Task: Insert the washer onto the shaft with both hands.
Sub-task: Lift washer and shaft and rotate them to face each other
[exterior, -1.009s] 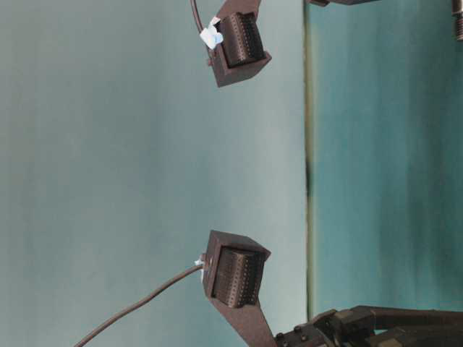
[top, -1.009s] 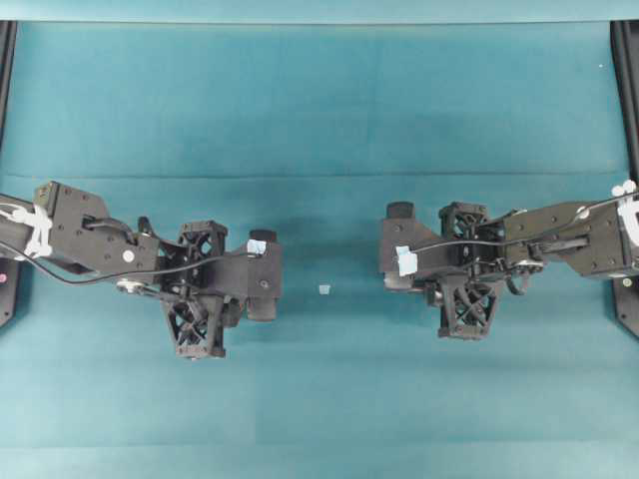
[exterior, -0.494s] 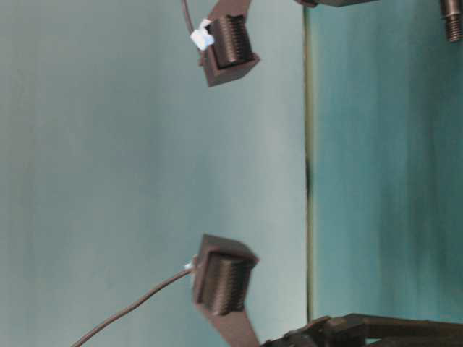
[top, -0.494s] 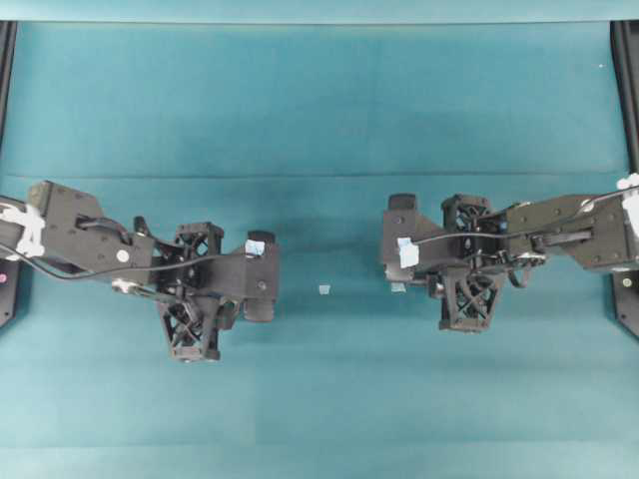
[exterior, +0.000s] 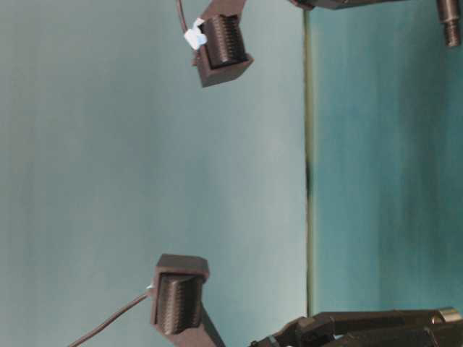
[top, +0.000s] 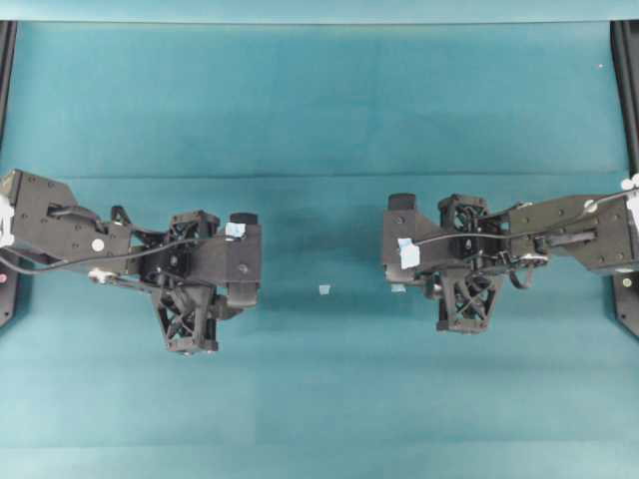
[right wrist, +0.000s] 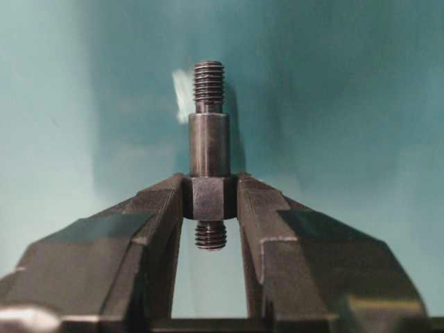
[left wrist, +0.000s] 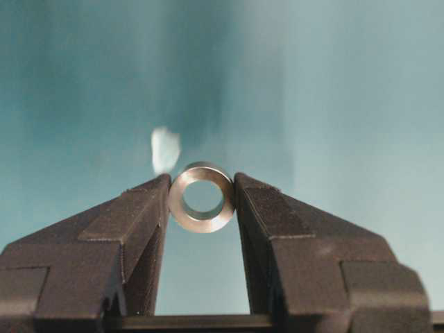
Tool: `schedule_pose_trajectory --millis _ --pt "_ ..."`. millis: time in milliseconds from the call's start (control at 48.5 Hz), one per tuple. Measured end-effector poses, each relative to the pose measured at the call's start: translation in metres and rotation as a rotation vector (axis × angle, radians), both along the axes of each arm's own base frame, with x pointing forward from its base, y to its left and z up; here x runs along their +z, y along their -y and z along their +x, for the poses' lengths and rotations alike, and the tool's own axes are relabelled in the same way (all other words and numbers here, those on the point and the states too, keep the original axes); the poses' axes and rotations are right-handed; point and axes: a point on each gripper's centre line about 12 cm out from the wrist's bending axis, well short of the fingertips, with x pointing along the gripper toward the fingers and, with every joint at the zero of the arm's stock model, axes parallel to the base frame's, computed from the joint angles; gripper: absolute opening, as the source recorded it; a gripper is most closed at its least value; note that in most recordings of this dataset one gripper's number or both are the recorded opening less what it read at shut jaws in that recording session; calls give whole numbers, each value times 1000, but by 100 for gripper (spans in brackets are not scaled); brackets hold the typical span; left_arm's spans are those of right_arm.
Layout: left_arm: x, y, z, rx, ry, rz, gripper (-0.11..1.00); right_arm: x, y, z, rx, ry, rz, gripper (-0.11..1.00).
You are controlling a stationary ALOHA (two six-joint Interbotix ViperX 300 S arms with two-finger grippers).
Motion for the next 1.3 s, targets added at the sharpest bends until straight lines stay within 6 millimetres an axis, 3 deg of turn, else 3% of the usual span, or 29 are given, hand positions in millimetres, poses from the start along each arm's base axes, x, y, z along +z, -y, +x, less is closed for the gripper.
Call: schedule_pose_trajectory --millis 268,927,1298 --pt "2 0 0 -1 52 -4 37 5 -2 1 5 75 1 0" --pt "17 1 -3 0 373 -31 37 16 -5 -17 -82 385 61 0" --pt "30 1 3 -2 546 -43 36 13 -10 -23 -79 460 75 0"
